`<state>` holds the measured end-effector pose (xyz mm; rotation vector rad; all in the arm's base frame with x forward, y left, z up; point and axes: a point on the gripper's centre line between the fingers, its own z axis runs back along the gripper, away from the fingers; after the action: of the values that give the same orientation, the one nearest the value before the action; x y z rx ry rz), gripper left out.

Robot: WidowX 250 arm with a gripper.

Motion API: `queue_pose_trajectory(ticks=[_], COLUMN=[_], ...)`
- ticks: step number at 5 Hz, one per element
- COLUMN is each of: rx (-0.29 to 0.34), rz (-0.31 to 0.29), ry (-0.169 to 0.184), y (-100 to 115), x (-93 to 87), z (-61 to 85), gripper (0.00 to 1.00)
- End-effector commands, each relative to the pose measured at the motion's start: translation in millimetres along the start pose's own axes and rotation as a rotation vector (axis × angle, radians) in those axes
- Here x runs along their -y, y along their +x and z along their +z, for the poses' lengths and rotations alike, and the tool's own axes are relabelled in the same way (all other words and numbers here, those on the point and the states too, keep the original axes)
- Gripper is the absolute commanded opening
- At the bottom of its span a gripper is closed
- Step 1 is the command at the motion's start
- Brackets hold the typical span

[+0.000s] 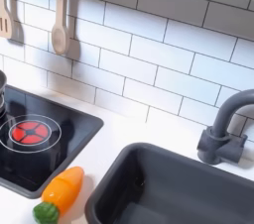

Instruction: Slide pot right

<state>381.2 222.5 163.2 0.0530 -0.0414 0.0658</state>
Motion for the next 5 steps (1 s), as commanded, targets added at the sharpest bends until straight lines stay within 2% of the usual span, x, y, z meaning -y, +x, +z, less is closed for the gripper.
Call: queue_pose_trajectory(ticks=[1, 3, 5], rx=[-0.010, -0.042, -0.029], rz=[-0.029, -0.071, -0.082], ry=[-0.029, -0.058, -0.082], y=[-1, -3, -4], x=[12.4, 34.0, 43.6], z=[-3.2, -12.6, -6.7], gripper=[1.00, 1.00, 1.00])
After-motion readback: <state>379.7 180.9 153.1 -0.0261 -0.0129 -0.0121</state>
